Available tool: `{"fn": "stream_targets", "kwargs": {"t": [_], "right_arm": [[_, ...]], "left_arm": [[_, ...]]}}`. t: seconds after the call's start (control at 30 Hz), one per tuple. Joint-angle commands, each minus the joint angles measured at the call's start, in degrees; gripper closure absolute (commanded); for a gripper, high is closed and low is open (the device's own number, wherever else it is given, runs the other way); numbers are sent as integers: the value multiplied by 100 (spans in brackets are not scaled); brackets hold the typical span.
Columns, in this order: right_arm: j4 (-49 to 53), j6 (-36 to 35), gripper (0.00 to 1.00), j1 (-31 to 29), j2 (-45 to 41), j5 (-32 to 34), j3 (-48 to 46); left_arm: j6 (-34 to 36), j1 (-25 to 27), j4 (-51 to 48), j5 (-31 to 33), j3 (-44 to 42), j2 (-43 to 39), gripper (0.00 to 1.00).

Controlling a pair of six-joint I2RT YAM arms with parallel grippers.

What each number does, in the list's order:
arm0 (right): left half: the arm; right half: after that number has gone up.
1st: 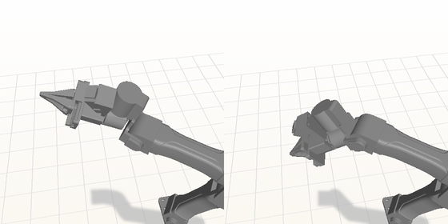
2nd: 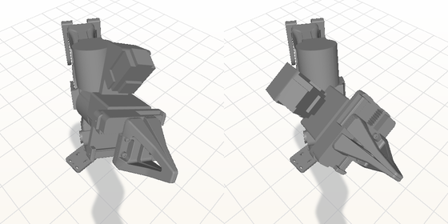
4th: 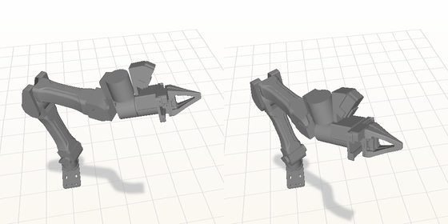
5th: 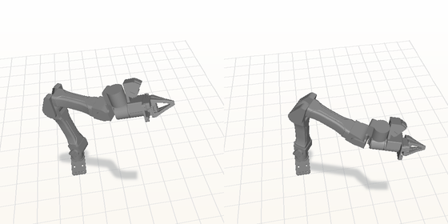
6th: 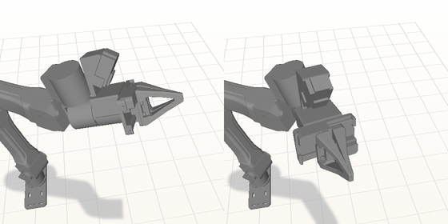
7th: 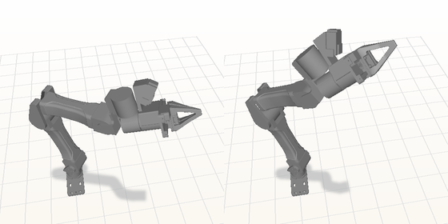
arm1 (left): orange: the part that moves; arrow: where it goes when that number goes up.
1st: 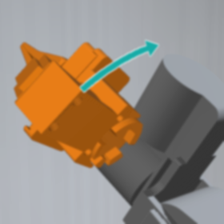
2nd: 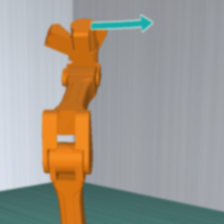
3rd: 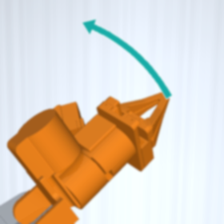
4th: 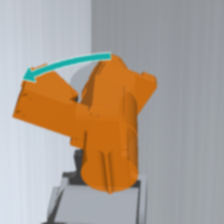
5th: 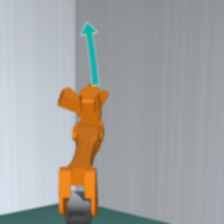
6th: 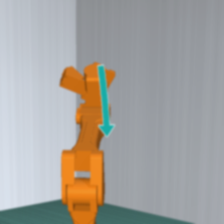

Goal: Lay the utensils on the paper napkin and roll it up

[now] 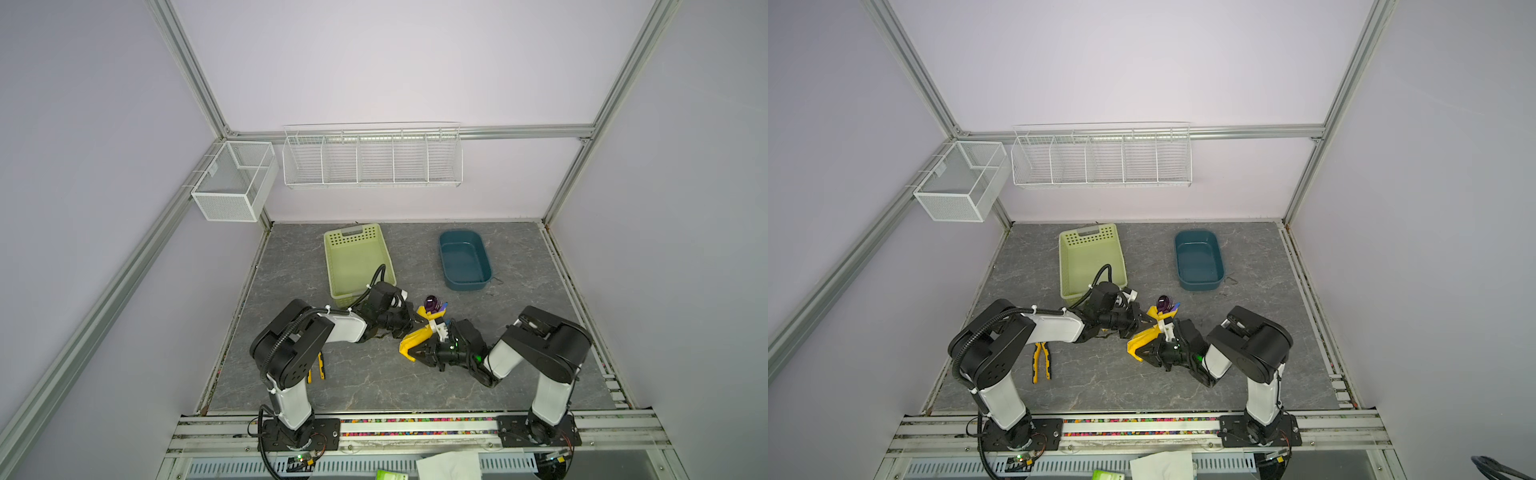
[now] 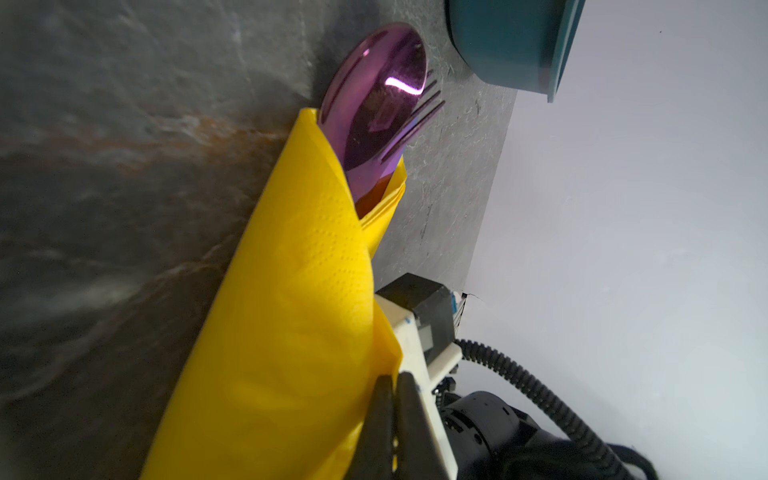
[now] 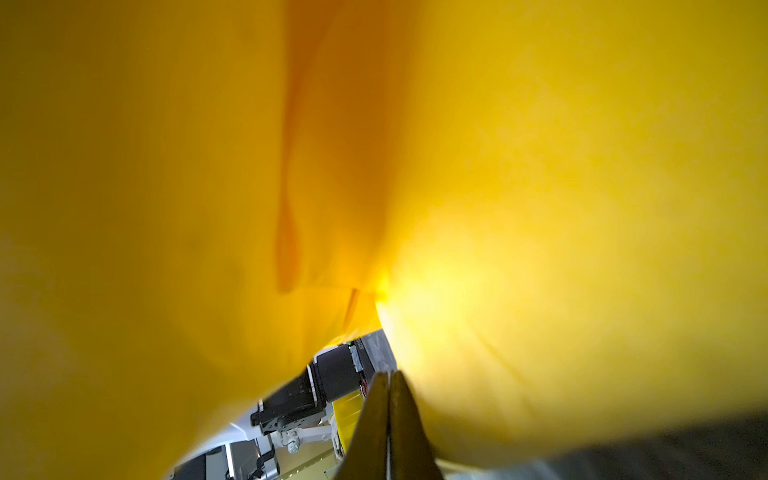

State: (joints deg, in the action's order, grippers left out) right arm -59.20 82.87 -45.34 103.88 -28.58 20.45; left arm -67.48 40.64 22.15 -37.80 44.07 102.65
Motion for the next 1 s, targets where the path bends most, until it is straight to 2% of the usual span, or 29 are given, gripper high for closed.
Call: {"fn": "stream_targets", "kwargs": {"t": [0.0, 0.1, 0.27, 0.63, 0.83, 0.97], "right_arm": [[2959, -687, 93, 63, -436, 17, 256], [4179, -1237, 93, 80, -681, 72, 654], [5153, -1774, 93, 124, -799, 126, 943], [6273, -2672, 93, 640, -1495, 5, 949], [6353, -2744, 93, 701, -1828, -79, 978], [6780, -2732, 92, 685, -2287, 85, 1102]], "left_arm": [[-123, 31, 147, -25, 11, -60, 100], [-142, 31, 171, -19, 20, -47, 100], [-183, 91, 192, 17, 39, -45, 100], [-488, 459, 416, 199, 306, 207, 100], [-781, 541, 766, 378, 451, 477, 100], [-844, 550, 823, 447, 478, 523, 100]]}}
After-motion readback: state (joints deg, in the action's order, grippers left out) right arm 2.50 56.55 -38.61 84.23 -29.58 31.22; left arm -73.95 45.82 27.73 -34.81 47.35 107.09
